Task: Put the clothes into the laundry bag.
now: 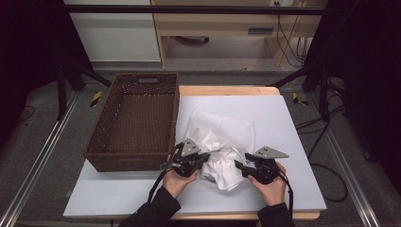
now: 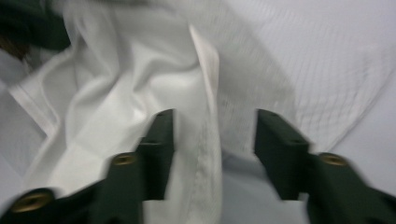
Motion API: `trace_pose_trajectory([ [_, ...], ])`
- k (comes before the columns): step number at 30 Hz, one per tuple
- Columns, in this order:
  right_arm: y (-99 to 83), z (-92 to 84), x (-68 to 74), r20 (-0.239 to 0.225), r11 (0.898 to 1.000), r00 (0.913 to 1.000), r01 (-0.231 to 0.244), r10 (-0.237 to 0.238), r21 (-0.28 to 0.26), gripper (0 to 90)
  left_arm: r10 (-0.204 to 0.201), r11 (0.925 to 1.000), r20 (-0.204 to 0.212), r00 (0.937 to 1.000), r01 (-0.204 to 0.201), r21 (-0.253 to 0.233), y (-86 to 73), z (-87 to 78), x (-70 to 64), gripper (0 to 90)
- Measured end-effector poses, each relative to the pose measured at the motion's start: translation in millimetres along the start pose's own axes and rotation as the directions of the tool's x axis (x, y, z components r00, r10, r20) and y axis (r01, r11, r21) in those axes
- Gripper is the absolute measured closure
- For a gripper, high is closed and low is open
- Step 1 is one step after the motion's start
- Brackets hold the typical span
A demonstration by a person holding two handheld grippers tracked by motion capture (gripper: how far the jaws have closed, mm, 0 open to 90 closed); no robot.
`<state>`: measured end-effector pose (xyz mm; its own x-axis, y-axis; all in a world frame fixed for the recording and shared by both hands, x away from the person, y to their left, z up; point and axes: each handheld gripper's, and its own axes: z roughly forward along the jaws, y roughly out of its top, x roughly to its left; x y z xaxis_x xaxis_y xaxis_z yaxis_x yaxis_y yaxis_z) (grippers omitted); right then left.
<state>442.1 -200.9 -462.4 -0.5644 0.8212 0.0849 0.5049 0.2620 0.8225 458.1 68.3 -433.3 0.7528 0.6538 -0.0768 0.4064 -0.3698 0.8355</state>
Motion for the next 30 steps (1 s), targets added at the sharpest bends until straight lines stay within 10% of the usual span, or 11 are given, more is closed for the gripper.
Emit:
trace_pose_trajectory([
  [3,1.5,-6.0,9.2,-0.033,1.0,0.9992,0.022,-0.023,-0.015,89.0,-0.001,1.0,0.001,1.0,0.001,-0.002,1.1,-0.9,-0.2,88.2],
  [10,25.6,-10.0,53.7,-0.175,0.986,0.975,0.117,-0.137,-0.122,89.6,0.022,0.9979,0.016,0.9996,-0.021,-0.061,25.4,-24.3,-10.7,88.6],
  [18,35.6,60.4,54.6,-0.059,0.993,0.9962,0.057,-0.064,-0.105,89.5,0.04,0.9961,0.035,0.9986,-0.037,-0.081,34.2,-35.9,-19.5,88.7],
  [23,38.7,83.1,49.0,0.161,0.991,0.9853,0.075,-0.057,-0.112,89.1,0.023,0.9978,0.066,0.9976,-0.019,-0.063,23.3,-31.3,-18.8,88.7],
  [30,34.2,56.1,41.6,0.024,0.989,0.9996,0.021,-0.018,-0.148,69.0,0.035,0.9989,-0.006,0.9994,-0.035,-0.03,12.9,-19.9,-9.7,88.4],
])
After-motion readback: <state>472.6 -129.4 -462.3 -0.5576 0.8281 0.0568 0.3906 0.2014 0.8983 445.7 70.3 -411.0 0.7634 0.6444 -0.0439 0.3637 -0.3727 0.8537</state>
